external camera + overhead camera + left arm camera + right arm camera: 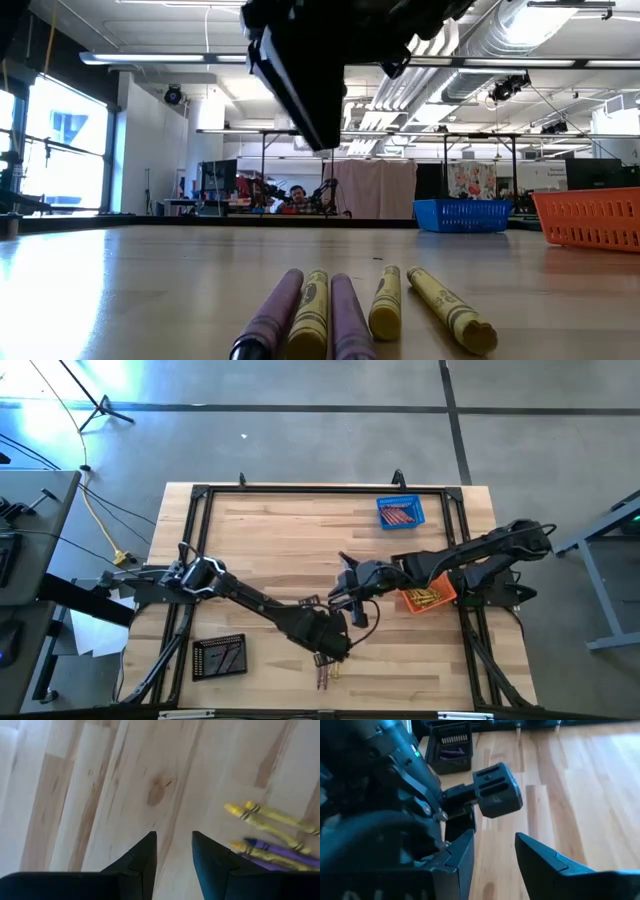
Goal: Sort crayons
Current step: Put the violet crayon into the black basket
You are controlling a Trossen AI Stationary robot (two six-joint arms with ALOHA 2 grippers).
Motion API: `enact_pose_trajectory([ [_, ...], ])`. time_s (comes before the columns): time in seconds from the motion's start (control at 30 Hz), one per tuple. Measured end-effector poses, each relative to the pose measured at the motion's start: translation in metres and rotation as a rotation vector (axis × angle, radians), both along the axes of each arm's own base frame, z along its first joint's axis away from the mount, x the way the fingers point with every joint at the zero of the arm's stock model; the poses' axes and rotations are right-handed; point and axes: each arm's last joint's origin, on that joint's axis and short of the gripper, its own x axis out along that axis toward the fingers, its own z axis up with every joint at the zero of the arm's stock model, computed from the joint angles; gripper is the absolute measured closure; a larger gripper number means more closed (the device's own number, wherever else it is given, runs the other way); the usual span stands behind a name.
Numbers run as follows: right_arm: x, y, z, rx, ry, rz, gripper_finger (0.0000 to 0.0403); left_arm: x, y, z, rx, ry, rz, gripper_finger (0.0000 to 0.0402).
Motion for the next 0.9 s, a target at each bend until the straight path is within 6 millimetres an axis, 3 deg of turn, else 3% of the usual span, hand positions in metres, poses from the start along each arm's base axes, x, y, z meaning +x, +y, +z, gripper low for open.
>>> enact_pose_trajectory([
  [0.27,0.001,-0.003,0.000,0.112,0.029,-0.072,0.0270,0.000,-0.005,0.003,0.001,-0.028,-0.005,0.0291],
  [0.47,0.002,-0.006,0.000,0.095,0.009,-0.110,0.0270,-0.006,-0.011,0.012,-0.004,-0.044,-0.022,0.0291],
  [0.73,0.007,-0.028,0.003,-0.110,-0.061,-0.271,0.0270,-0.043,-0.022,0.050,0.071,-0.033,-0.023,0.0291],
  [0.9,0.005,-0.067,0.002,-0.173,-0.016,-0.393,0.0270,-0.072,-0.033,0.072,0.127,-0.077,0.044,0.0291],
])
